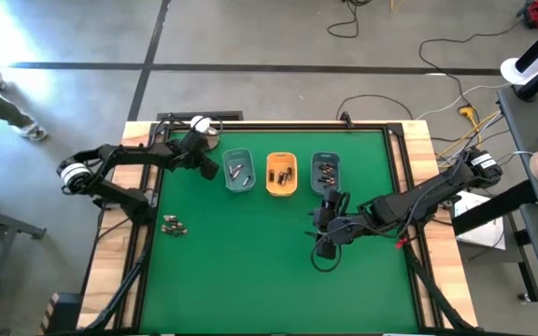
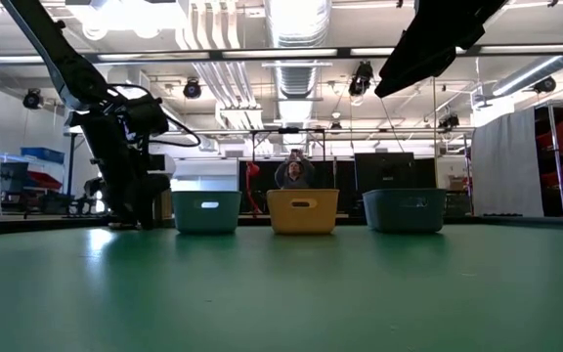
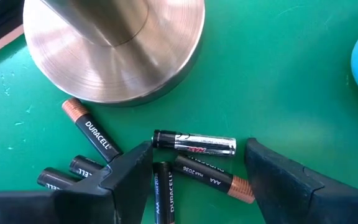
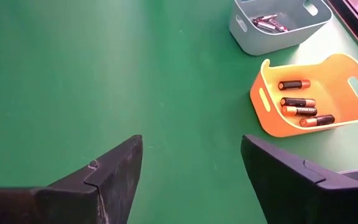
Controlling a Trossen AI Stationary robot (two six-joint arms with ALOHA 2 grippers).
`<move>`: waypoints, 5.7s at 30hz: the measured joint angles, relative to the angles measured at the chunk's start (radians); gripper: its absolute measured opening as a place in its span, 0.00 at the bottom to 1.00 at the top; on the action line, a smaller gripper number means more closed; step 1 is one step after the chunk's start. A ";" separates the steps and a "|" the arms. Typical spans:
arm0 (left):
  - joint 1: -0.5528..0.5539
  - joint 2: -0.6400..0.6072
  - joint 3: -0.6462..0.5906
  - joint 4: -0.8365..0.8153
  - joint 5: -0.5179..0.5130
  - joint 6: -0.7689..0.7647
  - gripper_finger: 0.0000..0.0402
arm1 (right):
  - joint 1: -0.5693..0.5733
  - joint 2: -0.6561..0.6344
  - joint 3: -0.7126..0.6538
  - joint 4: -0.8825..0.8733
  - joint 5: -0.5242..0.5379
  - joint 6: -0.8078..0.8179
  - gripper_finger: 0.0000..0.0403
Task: Sort batteries
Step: Put the silver battery into the green bin
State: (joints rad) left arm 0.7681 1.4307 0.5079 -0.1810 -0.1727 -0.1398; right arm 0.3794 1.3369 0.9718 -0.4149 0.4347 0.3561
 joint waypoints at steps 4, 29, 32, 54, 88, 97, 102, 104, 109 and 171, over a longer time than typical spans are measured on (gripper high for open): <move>0.000 0.000 0.000 0.004 -0.004 0.006 0.60 | 0.000 0.000 0.000 0.000 -0.024 -0.002 0.64; 0.000 0.008 -0.007 0.096 0.057 0.018 0.58 | 0.000 0.000 0.001 0.002 -0.024 -0.008 0.63; 0.000 0.008 -0.009 0.109 0.073 0.020 0.58 | 0.000 0.000 0.001 0.002 -0.024 -0.008 0.63; -0.002 0.005 -0.027 0.121 0.088 0.106 0.42 | 0.000 0.000 0.001 0.002 -0.024 -0.008 0.63; -0.048 -0.376 -0.097 0.104 0.242 0.026 0.22 | -0.439 -0.195 0.108 -0.769 0.019 0.146 0.58; -0.274 -0.607 -0.274 0.557 0.323 -0.144 0.22 | -0.800 -0.184 -0.012 -0.844 -0.215 0.262 0.53; -0.502 -0.659 -0.318 0.730 0.323 -0.210 0.22 | -0.830 -0.113 -0.016 -0.833 -0.233 0.271 0.53; -0.604 -0.663 -0.320 0.785 0.312 -0.176 0.22 | -0.850 -0.064 -0.013 -0.834 -0.252 0.239 0.53; -0.791 -0.664 -0.273 0.795 0.250 -0.052 0.22 | -0.892 0.085 -0.006 -0.839 -0.276 -0.042 0.53; -0.899 -0.581 -0.209 0.621 0.102 0.005 0.22 | -1.339 0.235 0.446 -0.808 -0.223 -0.587 0.08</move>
State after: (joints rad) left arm -0.1310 0.8497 0.2993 0.4400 -0.0708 -0.1349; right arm -0.9600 1.5719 1.4178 -1.2228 0.2115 -0.2306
